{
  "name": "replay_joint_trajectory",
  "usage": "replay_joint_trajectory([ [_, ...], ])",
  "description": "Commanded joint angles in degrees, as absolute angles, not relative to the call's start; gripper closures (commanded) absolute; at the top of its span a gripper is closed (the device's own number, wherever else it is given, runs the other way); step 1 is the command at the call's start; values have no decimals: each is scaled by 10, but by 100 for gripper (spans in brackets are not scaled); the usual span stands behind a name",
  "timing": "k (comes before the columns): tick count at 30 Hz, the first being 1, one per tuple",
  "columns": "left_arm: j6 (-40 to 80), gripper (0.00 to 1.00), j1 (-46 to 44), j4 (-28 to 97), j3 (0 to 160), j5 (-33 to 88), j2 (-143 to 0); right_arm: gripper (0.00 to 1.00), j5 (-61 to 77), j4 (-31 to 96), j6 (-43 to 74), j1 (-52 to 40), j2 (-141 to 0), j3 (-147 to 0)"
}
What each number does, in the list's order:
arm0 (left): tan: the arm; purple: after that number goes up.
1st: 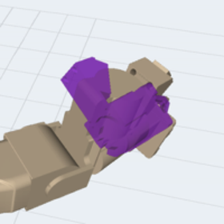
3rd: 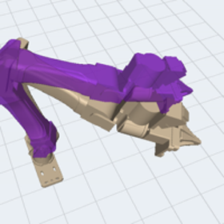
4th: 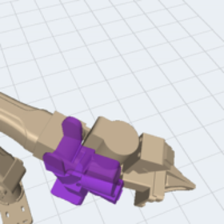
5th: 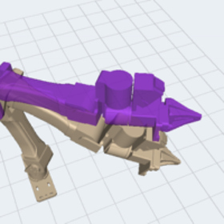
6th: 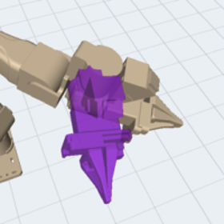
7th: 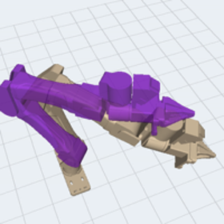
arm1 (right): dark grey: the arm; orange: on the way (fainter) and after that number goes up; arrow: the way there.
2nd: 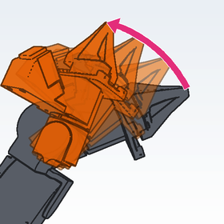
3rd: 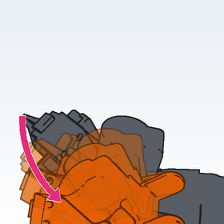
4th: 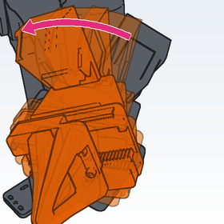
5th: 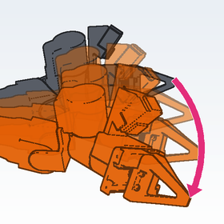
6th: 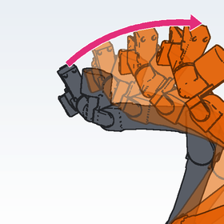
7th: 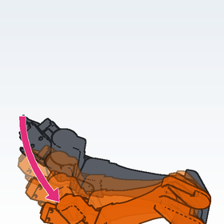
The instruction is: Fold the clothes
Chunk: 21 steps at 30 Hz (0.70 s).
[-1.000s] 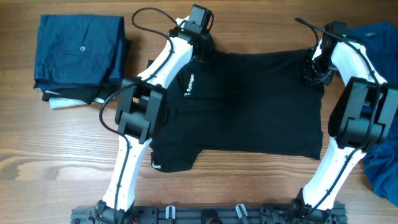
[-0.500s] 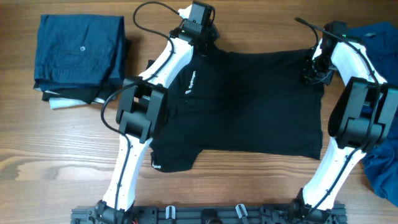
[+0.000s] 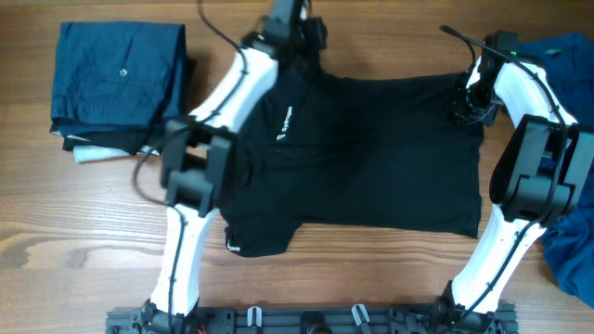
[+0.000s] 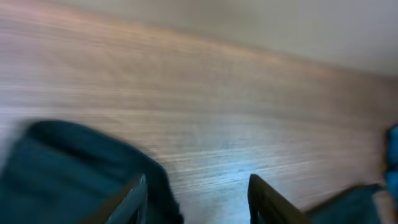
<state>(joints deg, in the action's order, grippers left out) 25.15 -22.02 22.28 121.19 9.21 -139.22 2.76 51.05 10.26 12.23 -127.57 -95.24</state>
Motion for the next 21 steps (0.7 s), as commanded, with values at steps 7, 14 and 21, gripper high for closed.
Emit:
replay_joint_trajectory([
  [7, 108, 60, -139, 467, 1228, 79, -1334, 69, 36, 513, 94, 127, -1311, -956],
  [14, 77, 53, -140, 470, 1228, 74, -1376, 28, 42, 653, 42, 127, -1253, -1155],
  [21, 77, 52, -140, 457, 1228, 58, -1434, 30, 83, 647, 17, 127, -1266, -1139],
])
